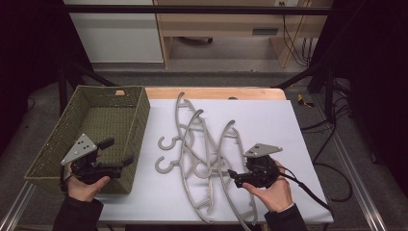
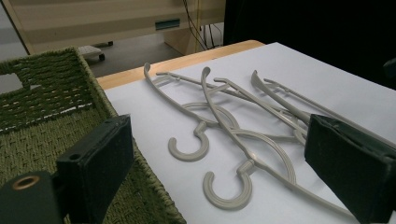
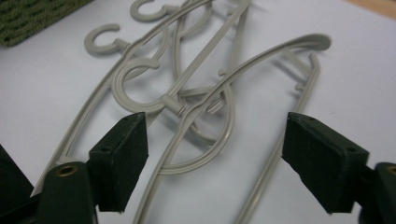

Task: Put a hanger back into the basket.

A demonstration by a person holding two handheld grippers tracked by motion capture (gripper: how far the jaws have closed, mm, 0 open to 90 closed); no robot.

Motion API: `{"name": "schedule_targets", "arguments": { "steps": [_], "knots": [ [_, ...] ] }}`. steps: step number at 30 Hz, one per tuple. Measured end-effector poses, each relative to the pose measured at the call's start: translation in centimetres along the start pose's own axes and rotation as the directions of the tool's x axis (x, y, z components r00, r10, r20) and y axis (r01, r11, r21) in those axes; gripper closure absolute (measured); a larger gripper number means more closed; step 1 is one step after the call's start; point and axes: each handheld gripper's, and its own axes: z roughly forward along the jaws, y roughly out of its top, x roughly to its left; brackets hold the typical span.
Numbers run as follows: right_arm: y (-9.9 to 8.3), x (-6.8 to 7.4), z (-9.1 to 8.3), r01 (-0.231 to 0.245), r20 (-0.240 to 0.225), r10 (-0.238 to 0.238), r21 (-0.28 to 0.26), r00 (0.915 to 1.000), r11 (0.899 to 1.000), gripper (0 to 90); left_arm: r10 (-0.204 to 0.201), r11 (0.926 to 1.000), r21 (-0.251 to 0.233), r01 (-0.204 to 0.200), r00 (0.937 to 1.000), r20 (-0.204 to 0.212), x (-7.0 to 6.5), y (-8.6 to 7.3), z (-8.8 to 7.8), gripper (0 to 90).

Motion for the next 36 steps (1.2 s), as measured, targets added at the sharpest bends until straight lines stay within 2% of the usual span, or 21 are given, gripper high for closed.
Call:
{"name": "schedule_targets", "arguments": {
  "steps": [5,7,12,13,17,21,22,25,36],
  "knots": [
    [-0.2,0.9,1.7,0.001,-0.015,0.0,0.078,0.9999,0.997,30.0,0.007,1.0,0.0,-0.007,1.0,-0.003,-0.1,0.0,0.0,7.9],
    [-0.3,1.1,2.4,-0.02,-0.02,0.022,0.104,0.9996,0.994,33.1,0.008,1.0,0.0,-0.008,1.0,-0.003,-0.1,0.1,-0.1,7.9],
    [-0.3,1.4,3.9,-0.038,-0.019,0.042,0.162,0.999,0.986,41.6,0.006,1.0,0.001,-0.006,1.0,-0.002,-0.1,0.0,0.0,8.0],
    [-0.2,1.5,4.4,-0.062,-0.019,0.066,0.184,0.9976,0.981,42.6,0.006,1.0,0.001,-0.006,1.0,-0.002,-0.1,0.0,0.0,8.0],
    [-0.2,1.9,5.3,-0.07,-0.027,0.078,0.214,0.9966,0.974,49.2,0.006,1.0,0.002,-0.006,1.0,-0.001,-0.1,0.0,0.0,8.1],
    [-0.1,2.4,6.2,-0.08,-0.038,0.091,0.233,0.9951,0.969,51.8,0.006,1.0,0.005,-0.006,1.0,-0.001,-0.2,0.0,0.1,8.1],
    [-0.2,2.4,6.5,-0.072,-0.035,0.083,0.236,0.996,0.969,53.6,0.006,1.0,0.005,-0.006,1.0,-0.001,-0.2,0.0,0.1,8.1],
    [-0.3,2.4,7.2,-0.068,-0.013,0.074,0.261,0.9972,0.963,58.1,0.007,0.9999,0.007,-0.007,1.0,-0.001,-0.2,0.0,0.2,8.1],
    [-0.5,2.2,9.0,-0.095,-0.019,0.106,0.311,0.9942,0.946,69.5,0.009,0.9999,0.008,-0.009,1.0,-0.001,-0.3,0.0,0.2,8.4]
  ]
}}
